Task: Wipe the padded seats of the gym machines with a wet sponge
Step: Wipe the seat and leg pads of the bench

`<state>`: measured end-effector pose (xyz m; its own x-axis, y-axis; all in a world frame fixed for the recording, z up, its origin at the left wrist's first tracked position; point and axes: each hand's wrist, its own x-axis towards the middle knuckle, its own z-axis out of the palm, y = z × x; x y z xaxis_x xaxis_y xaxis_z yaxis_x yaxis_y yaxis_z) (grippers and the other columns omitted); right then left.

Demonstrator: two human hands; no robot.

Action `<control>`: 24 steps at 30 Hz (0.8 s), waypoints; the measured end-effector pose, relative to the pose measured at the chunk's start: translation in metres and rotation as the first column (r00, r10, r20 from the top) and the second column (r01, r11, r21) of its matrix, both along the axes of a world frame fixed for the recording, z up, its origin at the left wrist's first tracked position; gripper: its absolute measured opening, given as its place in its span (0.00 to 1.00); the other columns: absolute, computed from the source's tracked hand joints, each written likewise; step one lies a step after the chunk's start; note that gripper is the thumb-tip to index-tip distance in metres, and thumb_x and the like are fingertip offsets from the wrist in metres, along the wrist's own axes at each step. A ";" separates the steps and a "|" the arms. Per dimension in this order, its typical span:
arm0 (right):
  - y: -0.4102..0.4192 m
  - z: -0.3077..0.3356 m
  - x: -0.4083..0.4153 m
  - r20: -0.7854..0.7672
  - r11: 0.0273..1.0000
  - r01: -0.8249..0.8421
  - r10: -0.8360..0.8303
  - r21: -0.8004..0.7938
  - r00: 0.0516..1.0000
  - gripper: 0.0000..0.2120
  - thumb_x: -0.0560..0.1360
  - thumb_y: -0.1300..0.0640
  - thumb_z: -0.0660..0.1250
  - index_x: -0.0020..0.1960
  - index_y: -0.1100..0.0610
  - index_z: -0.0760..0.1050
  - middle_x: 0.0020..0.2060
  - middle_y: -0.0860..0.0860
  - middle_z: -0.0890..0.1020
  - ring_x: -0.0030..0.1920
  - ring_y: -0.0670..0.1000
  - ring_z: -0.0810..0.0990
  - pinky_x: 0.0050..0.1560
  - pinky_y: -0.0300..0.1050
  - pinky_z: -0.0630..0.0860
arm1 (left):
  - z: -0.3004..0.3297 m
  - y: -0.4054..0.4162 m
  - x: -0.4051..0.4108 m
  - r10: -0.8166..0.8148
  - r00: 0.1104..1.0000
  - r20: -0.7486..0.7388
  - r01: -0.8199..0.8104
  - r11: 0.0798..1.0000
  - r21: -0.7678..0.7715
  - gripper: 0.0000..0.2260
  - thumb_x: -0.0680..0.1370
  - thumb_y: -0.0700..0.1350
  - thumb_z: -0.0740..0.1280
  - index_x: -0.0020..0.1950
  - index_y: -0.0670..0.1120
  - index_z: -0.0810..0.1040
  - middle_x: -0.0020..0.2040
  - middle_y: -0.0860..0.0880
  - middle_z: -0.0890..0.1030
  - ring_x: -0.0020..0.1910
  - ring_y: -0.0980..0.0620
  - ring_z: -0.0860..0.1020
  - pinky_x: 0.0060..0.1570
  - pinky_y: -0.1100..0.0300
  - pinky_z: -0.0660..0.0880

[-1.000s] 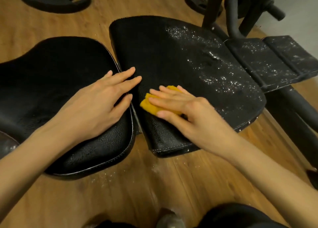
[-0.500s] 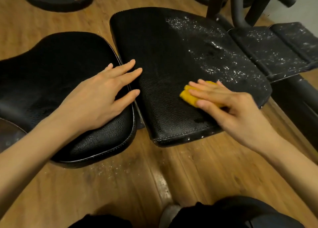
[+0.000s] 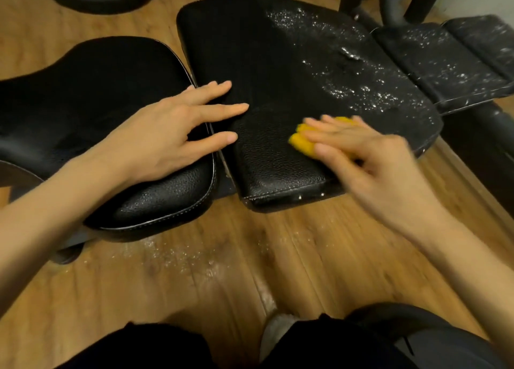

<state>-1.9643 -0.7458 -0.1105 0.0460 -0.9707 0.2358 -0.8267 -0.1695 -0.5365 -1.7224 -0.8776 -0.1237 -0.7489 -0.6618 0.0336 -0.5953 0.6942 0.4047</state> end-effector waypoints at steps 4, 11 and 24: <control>-0.006 -0.008 0.047 -0.074 0.973 -0.231 0.230 -0.013 0.970 0.14 0.79 0.47 0.63 0.62 0.48 0.79 0.62 0.45 0.79 0.68 0.44 0.72 0.74 0.50 0.63 | 0.003 0.001 -0.002 -0.007 0.999 0.032 0.007 1.000 0.007 0.26 0.75 0.63 0.54 0.74 0.66 0.60 0.79 0.60 0.52 0.73 0.64 0.49 0.70 0.68 0.45; 0.012 -0.018 0.009 0.091 0.982 0.004 0.013 -0.189 0.996 0.10 0.79 0.53 0.66 0.57 0.51 0.82 0.58 0.46 0.82 0.64 0.43 0.77 0.71 0.53 0.66 | -0.008 0.014 -0.008 -0.007 1.000 0.017 0.007 0.999 -0.033 0.27 0.78 0.64 0.52 0.78 0.62 0.56 0.80 0.58 0.50 0.77 0.61 0.48 0.74 0.61 0.47; 0.020 -0.078 0.045 -0.121 0.794 -0.025 -0.062 -0.608 0.991 0.10 0.78 0.59 0.68 0.59 0.59 0.80 0.61 0.54 0.80 0.66 0.55 0.75 0.74 0.57 0.58 | -0.007 0.016 -0.011 0.024 0.999 0.022 -0.022 0.997 -0.071 0.26 0.79 0.62 0.54 0.77 0.62 0.57 0.80 0.59 0.52 0.76 0.63 0.50 0.72 0.65 0.48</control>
<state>-1.9189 -0.7254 -0.1889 0.1010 -0.6307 0.7694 -0.8864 -0.4083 -0.2183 -1.7335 -0.8612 -0.1309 -0.7347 -0.6754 0.0639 -0.6200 0.7067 0.3407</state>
